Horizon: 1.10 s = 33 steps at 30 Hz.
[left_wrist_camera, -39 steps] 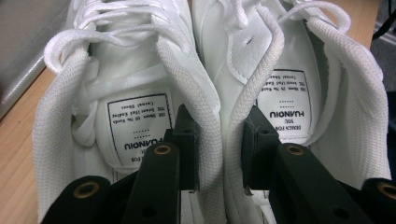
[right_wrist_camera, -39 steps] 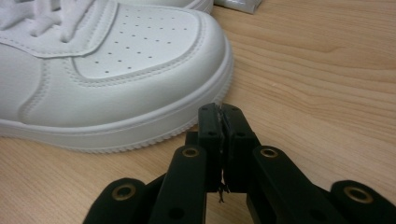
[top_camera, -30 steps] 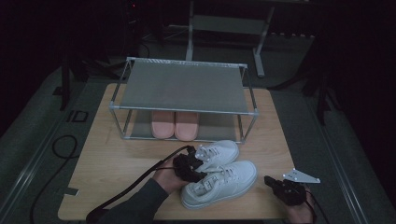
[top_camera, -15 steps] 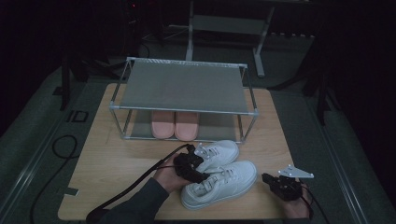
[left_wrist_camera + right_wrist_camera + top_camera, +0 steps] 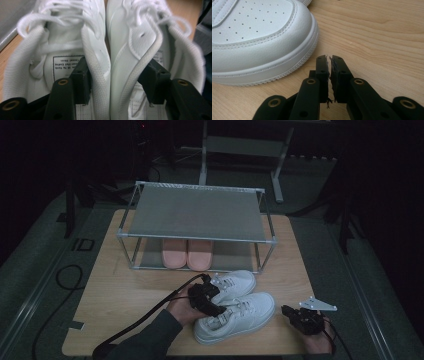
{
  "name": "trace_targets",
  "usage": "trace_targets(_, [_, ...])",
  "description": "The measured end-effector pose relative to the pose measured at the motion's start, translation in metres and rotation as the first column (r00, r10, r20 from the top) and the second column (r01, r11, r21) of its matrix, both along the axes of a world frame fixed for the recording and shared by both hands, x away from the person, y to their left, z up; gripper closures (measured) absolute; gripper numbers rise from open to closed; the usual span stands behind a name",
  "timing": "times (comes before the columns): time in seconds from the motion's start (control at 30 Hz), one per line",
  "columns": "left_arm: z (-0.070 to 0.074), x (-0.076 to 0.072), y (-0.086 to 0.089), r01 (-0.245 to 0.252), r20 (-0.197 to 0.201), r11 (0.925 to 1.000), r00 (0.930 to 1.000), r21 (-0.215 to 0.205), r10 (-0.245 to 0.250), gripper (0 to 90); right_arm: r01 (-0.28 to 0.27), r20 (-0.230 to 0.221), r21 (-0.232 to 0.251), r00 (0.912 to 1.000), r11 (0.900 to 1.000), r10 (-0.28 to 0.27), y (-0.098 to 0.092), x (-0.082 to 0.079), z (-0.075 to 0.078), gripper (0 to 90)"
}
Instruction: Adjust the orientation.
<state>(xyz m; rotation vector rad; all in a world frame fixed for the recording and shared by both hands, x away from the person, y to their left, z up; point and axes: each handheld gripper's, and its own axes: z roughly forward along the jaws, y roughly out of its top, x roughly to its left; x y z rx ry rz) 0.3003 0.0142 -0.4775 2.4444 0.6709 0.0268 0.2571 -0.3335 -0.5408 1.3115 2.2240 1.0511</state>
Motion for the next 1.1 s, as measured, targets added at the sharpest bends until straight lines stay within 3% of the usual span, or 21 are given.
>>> trace_targets(0.1, [0.002, 0.001, -0.002, 0.008, 0.026, 0.9995, 0.9996, 0.032, -0.008, 53.5, 0.003, -0.001, 0.002, 1.0000, 1.000, -0.003, 0.000, 0.000, 0.000, 83.8])
trace_targets(0.27, [0.004, 0.001, -0.005, 0.016, 0.023, 0.9977, 0.9996, 0.066, -0.018, 61.5, 0.005, -0.005, 0.003, 1.0000, 1.000, -0.005, -0.001, 0.000, -0.001, 83.9])
trace_targets(0.4, [0.006, 0.000, -0.007, 0.035, 0.047, 0.9948, 0.9981, 0.096, -0.040, 68.8, 0.007, -0.005, 0.003, 1.0000, 1.000, -0.007, -0.001, 0.000, -0.002, 83.8])
trace_targets(0.5, [0.006, -0.001, -0.006, 0.040, 0.064, 0.9951, 0.9969, 0.090, -0.046, 71.5, 0.009, -0.004, -0.003, 1.0000, 1.000, -0.009, -0.001, 0.000, -0.003, 83.8])
trace_targets(0.77, [0.008, 0.004, -0.002, 0.044, 0.046, 0.9983, 0.9979, 0.037, -0.046, 75.5, 0.014, -0.007, -0.004, 0.9999, 1.000, -0.014, -0.002, -0.001, -0.006, 83.7])
trace_targets(1.1, [0.012, 0.007, 0.000, 0.056, 0.055, 0.9981, 0.9969, 0.027, -0.057, 77.2, 0.022, -0.011, -0.017, 0.9997, 1.000, -0.022, -0.003, -0.002, -0.008, 83.7])
